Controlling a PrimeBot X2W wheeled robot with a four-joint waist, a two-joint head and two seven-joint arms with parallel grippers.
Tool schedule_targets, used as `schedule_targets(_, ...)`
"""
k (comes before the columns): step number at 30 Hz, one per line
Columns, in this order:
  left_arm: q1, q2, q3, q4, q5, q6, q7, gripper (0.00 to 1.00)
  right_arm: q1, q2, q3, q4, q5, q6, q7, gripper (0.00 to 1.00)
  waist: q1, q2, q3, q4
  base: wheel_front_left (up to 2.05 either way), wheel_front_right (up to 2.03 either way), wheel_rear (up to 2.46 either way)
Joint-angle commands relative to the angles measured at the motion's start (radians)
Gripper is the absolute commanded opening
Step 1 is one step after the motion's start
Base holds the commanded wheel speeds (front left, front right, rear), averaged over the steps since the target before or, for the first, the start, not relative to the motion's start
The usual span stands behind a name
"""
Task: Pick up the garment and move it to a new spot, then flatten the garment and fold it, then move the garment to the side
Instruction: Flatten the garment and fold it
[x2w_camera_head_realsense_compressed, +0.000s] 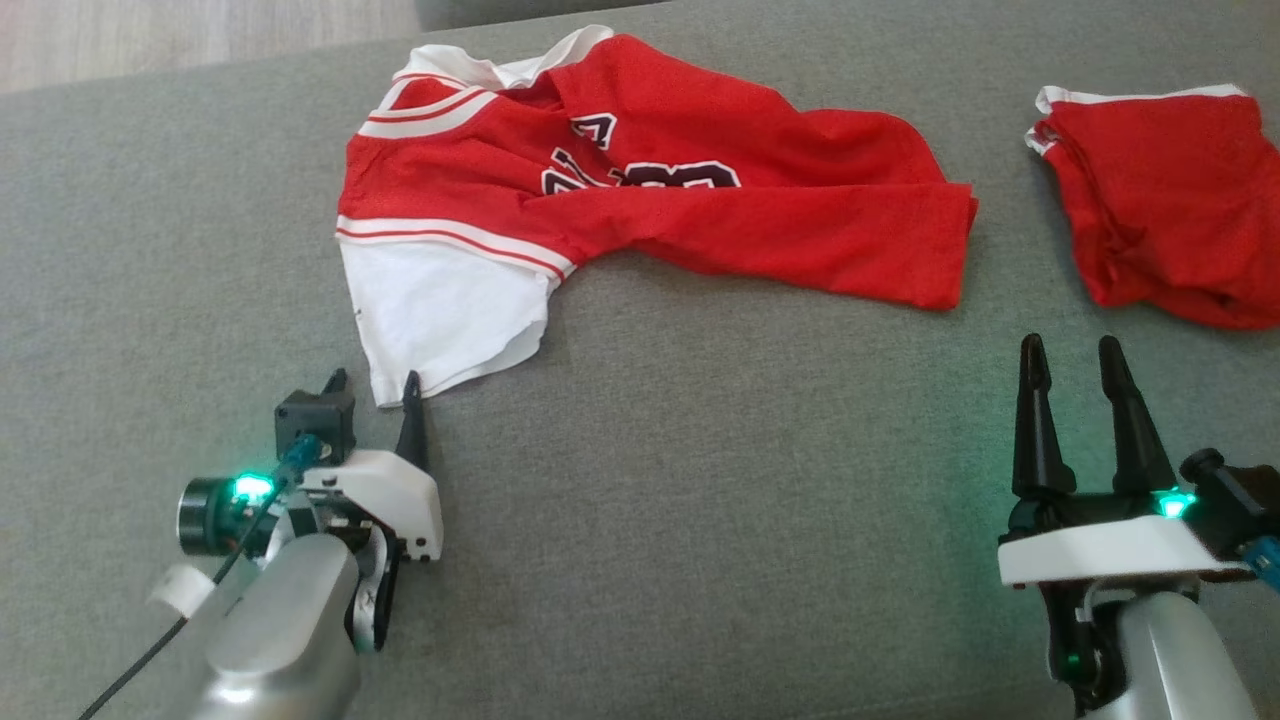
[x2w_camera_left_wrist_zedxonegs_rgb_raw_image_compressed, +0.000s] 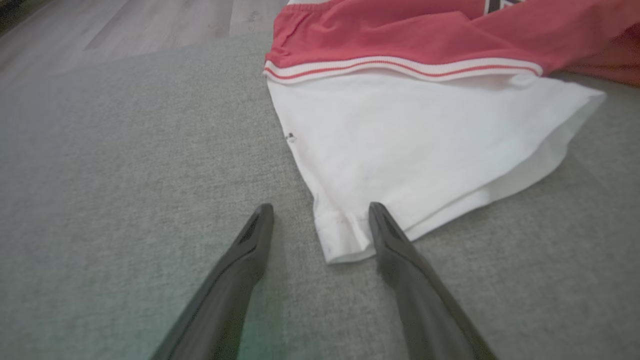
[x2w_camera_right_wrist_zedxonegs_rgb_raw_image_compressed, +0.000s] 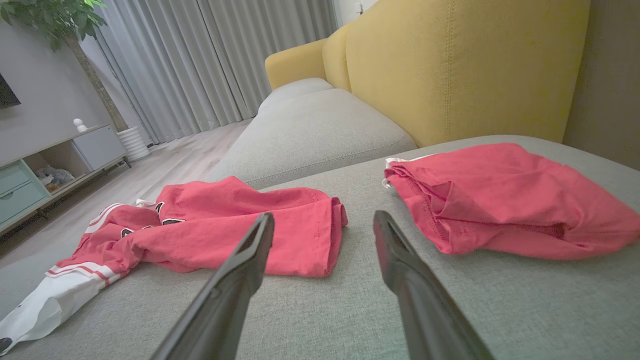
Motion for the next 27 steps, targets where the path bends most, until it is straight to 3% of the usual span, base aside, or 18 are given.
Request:
schedule_targets(1,-0.039,0.022,0.028,0.000,-0.006,0.005,0.004,1.00,-0.025,-0.006,0.024,-0.029,0.006,-0.001,-0.011,1.00,-0.0001,0.0000,0.002,-0.006,0.00,0.00,0.00)
schedule_targets(7,-0.042,0.016,0.031,0.045,-0.024,-0.012,-0.010,1.00,-0.027,-0.006,0.021,-0.025,0.010,-0.001,-0.011,1.00,-0.0001,0.0000,-0.002,-0.012,0.00,0.00,0.00)
schedule_targets(8,-0.043,0.015,0.030,0.052,-0.026,-0.015,-0.010,0.82,-0.027,-0.006,0.020,-0.025,0.010,-0.001,-0.011,1.00,-0.0001,0.0000,-0.003,-0.011,0.00,0.00,0.00)
schedule_targets(9,-0.044,0.014,0.029,0.058,-0.028,-0.018,-0.011,0.37,-0.027,-0.006,0.019,-0.025,0.011,-0.001,-0.011,1.00,-0.0001,0.0000,-0.005,-0.011,0.00,0.00,0.00)
schedule_targets(10,-0.045,0.012,0.028,0.063,-0.029,-0.022,-0.011,0.00,-0.026,-0.006,0.019,-0.024,0.011,-0.001,-0.011,1.00,-0.0001,0.0000,-0.006,-0.010,0.00,0.00,0.00)
schedule_targets(16,-0.053,0.007,0.029,0.054,-0.032,-0.037,-0.078,0.00,-0.023,-0.006,0.013,-0.018,0.009,-0.001,-0.011,1.00,-0.0001,0.0000,-0.025,0.004,0.00,0.00,0.00)
schedule_targets(19,-0.057,0.003,0.042,-0.007,-0.025,-0.037,-0.167,0.00,-0.028,-0.006,0.018,-0.003,-0.003,-0.001,-0.011,1.00,-0.0001,0.0000,-0.037,0.025,0.00,0.00,0.00)
schedule_targets(22,-0.057,0.004,0.044,-0.053,-0.011,-0.034,-0.190,0.00,-0.038,-0.006,0.021,0.009,-0.010,-0.001,-0.011,1.00,-0.0001,0.0000,-0.036,0.040,0.00,0.00,0.00)
schedule_targets(27,-0.048,0.010,0.056,-0.196,0.036,-0.016,-0.207,0.00,-0.102,-0.006,-0.016,0.150,-0.021,-0.001,-0.007,1.00,-0.0001,0.0000,-0.020,0.079,0.00,0.00,0.00)
